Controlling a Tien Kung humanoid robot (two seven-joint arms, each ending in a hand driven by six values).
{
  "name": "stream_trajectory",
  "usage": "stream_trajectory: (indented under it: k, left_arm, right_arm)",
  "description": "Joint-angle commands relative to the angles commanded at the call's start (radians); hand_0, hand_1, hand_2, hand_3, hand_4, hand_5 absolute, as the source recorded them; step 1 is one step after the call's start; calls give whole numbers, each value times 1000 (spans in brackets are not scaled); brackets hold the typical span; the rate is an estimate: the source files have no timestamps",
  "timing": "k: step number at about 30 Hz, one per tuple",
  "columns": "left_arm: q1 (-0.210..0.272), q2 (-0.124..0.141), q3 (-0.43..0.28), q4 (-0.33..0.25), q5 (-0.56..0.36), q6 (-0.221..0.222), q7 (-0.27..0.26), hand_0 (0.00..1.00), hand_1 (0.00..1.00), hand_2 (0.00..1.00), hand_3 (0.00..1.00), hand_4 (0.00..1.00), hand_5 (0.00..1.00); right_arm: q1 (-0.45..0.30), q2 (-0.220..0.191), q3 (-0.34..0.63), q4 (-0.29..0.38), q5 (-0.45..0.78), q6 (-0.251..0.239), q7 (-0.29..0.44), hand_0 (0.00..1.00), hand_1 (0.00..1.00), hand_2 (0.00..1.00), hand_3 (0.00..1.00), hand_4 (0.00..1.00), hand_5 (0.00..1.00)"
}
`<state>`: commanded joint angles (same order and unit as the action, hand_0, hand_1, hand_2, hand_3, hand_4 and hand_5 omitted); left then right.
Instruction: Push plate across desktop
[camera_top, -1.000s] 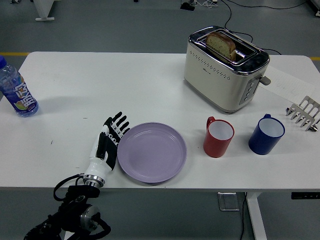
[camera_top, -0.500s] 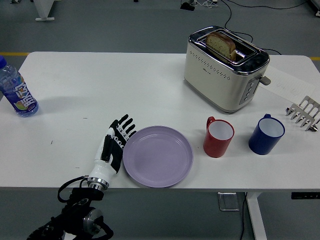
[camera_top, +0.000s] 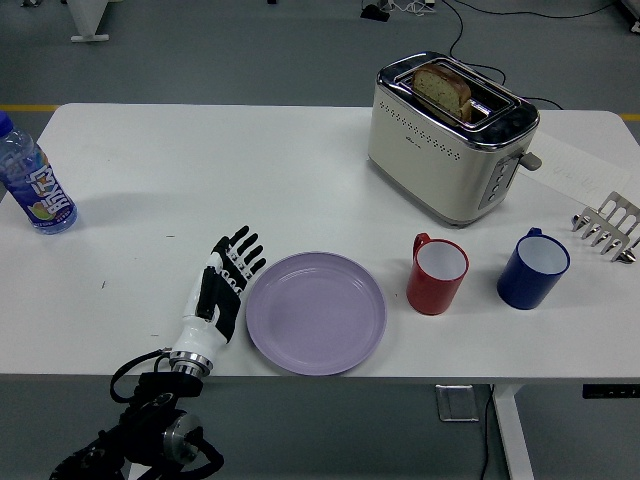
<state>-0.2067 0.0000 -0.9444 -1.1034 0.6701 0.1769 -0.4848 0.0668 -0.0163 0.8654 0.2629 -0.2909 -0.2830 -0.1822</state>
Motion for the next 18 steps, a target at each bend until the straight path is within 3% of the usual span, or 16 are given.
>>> stream_trajectory:
  k: [13,14,15,18]
  left_arm:
    - [-27,0,-188,-23,31,20,10,846,892,902,883,525,998]
    - [-26,1,-207,-29,29,20,15,824,858,852,805,524,998]
    - [-25,2,-225,-32,27,20,18,824,858,852,805,524,998]
    - [-16,26,-281,-51,0,27,19,824,858,852,805,524,998]
  right_arm:
    - [3,-3,-6,-2,10,1,7,592,524,609,599,367,529]
    - [4,-4,-6,-3,11,1,7,592,524,609,599,367,529]
    - [4,-4,-6,-3,11,1,7,592,524,609,599,367,529]
    - [4,-4,-8,-3,17,1,10,592,524,609,599,367,529]
